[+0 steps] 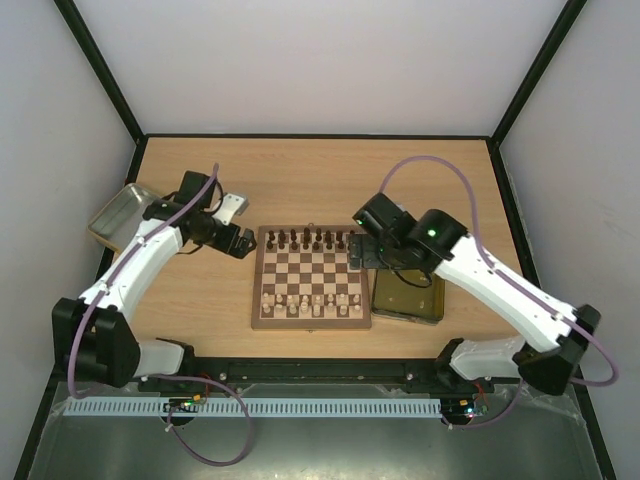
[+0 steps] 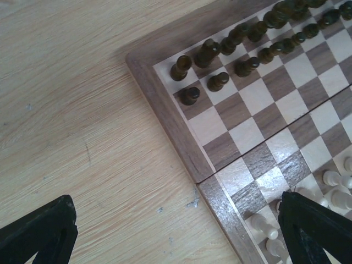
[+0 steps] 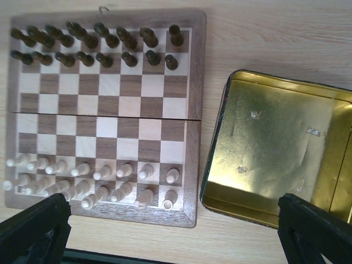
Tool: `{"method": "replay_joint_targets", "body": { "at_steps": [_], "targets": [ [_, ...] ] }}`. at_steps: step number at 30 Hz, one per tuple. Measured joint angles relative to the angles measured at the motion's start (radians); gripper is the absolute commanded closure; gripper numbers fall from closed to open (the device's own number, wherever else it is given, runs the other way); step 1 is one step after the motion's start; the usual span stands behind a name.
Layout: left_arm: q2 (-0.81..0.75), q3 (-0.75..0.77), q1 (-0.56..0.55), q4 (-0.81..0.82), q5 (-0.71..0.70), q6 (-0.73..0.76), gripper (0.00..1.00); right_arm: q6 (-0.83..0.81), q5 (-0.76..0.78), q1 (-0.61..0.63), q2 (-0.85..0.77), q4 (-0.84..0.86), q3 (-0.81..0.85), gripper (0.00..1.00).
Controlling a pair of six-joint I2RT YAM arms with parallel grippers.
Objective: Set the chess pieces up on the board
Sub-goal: Reset both arms
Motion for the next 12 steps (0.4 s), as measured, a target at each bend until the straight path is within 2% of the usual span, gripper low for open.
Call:
{"method": "replay_joint_targets", "body": {
  "at_steps": [7, 12],
  "targets": [
    [-0.032, 0.0, -0.05, -0.023, 0.029, 0.037, 0.01, 0.014, 0.002, 0.0, -0.211, 0.018, -0.073, 0.02],
    [-0.032, 0.0, -0.077, -0.035, 0.058, 0.056, 0.01, 0.021, -0.04, 0.0, -0.24, 0.034, -0.16, 0.02]
  ]
}}
